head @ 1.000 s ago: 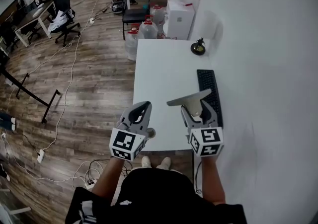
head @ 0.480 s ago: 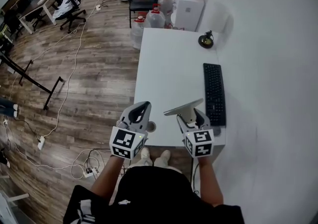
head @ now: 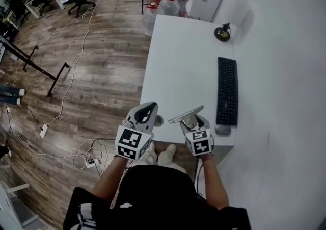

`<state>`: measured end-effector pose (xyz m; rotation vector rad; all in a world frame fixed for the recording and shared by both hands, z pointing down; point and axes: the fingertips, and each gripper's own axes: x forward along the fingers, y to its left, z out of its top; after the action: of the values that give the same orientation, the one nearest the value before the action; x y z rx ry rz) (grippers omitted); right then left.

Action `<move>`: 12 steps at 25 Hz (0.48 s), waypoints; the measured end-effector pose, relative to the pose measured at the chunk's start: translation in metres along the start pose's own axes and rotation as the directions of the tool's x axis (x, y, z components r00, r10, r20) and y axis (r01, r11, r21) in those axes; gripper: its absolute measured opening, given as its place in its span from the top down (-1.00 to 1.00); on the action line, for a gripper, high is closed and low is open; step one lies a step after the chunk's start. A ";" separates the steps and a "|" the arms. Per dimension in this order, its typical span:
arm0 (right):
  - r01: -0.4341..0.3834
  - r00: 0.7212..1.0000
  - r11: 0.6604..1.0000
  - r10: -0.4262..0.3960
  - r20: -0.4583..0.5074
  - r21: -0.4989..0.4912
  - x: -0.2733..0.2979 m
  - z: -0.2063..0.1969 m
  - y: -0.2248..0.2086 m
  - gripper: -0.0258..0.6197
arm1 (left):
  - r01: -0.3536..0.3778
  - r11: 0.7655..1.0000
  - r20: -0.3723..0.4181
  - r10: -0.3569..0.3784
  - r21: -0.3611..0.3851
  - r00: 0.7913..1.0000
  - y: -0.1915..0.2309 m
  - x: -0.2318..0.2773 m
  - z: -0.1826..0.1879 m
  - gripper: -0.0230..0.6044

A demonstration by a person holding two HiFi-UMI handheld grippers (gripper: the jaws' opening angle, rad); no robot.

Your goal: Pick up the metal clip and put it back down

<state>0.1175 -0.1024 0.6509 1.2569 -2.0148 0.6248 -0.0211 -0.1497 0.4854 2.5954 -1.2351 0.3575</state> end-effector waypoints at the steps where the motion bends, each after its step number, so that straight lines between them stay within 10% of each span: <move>1: -0.012 1.000 1.000 0.012 -0.022 -0.004 0.007 -0.007 0.002 0.01 | -0.006 1.000 -0.010 0.006 -0.005 1.000 0.003 -0.001 -0.005 0.86; 12: -0.044 0.985 0.999 0.041 -0.169 -0.011 0.068 -0.056 -0.007 0.01 | -0.052 0.998 -0.066 0.050 -0.025 0.997 0.015 -0.006 -0.034 0.86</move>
<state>0.1193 -0.1060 0.7395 1.1157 -1.9064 0.7112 -0.0406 -0.1436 0.5167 2.5123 -1.2773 0.4294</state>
